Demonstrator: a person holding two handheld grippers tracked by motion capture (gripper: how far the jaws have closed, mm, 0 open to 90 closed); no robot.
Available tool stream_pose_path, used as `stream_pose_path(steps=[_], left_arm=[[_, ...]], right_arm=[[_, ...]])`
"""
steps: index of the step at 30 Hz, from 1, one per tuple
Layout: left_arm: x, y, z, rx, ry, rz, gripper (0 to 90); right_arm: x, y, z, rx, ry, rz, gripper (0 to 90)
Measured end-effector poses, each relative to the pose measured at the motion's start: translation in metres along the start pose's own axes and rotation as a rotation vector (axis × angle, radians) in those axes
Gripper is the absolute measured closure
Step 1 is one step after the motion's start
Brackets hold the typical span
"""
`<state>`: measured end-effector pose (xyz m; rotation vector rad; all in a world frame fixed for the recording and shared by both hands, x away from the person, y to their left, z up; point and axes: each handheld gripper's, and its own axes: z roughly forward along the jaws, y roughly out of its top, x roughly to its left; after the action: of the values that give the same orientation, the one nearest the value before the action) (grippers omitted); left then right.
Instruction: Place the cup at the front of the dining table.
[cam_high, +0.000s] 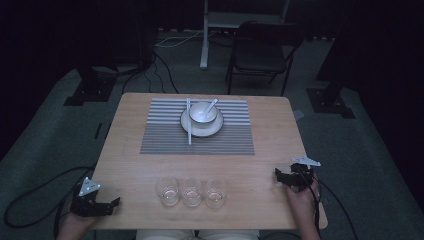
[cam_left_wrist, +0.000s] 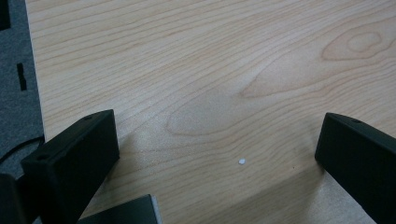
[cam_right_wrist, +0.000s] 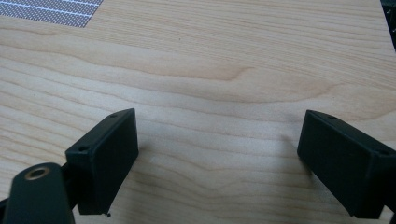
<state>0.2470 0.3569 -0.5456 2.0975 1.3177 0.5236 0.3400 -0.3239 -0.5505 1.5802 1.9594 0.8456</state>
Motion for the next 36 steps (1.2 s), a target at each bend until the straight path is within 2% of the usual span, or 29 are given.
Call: stream_pose_path(steps=[6,16,21,28,32,36], left_arm=[[-0.001,-0.001,-0.001,0.000,-0.025,0.028,0.0],[-0.001,-0.002,-0.002,-0.001,-0.024,0.025,0.0],[0.003,-0.003,-0.004,-0.018,-0.078,0.017,0.0],[0.004,-0.005,-0.007,-0.005,-0.085,0.033,0.0],[0.004,-0.004,-0.011,-0.031,-0.090,0.037,0.0],[0.001,-0.002,-0.012,-0.024,-0.106,0.046,0.0]], right_arm=[[0.000,0.000,0.000,0.000,0.000,0.000,11.8],[0.000,0.000,0.000,0.000,0.000,0.000,11.8],[0.000,0.000,0.000,0.000,0.000,0.000,11.8],[0.000,0.000,0.000,0.000,0.000,0.000,11.8],[0.000,0.000,0.000,0.000,0.000,-0.001,11.8],[0.000,0.000,0.000,0.000,0.000,0.000,11.8]])
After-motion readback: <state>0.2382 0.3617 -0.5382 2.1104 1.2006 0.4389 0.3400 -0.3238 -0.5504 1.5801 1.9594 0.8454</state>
